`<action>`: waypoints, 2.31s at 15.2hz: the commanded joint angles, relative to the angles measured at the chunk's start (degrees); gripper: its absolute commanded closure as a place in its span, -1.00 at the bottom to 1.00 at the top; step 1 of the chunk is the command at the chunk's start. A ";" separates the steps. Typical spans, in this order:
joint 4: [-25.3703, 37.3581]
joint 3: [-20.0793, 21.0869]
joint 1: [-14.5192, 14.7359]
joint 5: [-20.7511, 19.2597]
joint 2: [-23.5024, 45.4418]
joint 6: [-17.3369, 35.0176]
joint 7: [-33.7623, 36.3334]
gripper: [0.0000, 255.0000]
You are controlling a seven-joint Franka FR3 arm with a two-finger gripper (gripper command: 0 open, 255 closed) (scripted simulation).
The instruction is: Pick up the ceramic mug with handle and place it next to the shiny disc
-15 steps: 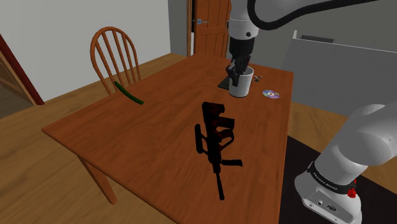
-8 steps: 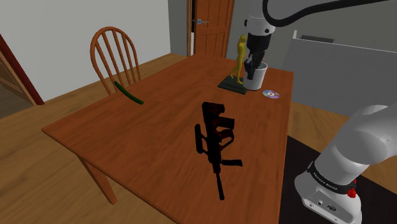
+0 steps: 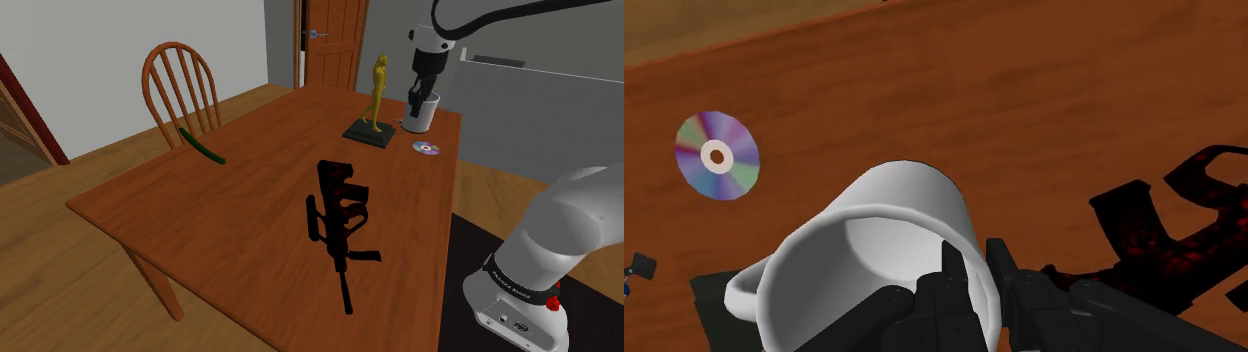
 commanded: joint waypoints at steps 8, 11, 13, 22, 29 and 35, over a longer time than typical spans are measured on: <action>3.10 -10.10 -4.96 -4.41 4.20 3.10 -12.46 1.00; 5.42 -13.33 -6.30 -5.19 6.84 4.13 -16.56 1.00; 6.95 -15.08 -6.98 -5.41 8.52 4.69 -18.87 1.00; 1.10 -15.69 -7.23 -6.05 9.78 11.76 -18.01 1.00; -2.84 -16.21 -7.41 -6.55 11.57 17.46 -17.36 1.00; -5.78 -16.67 -7.56 -6.98 13.70 22.49 -16.81 1.00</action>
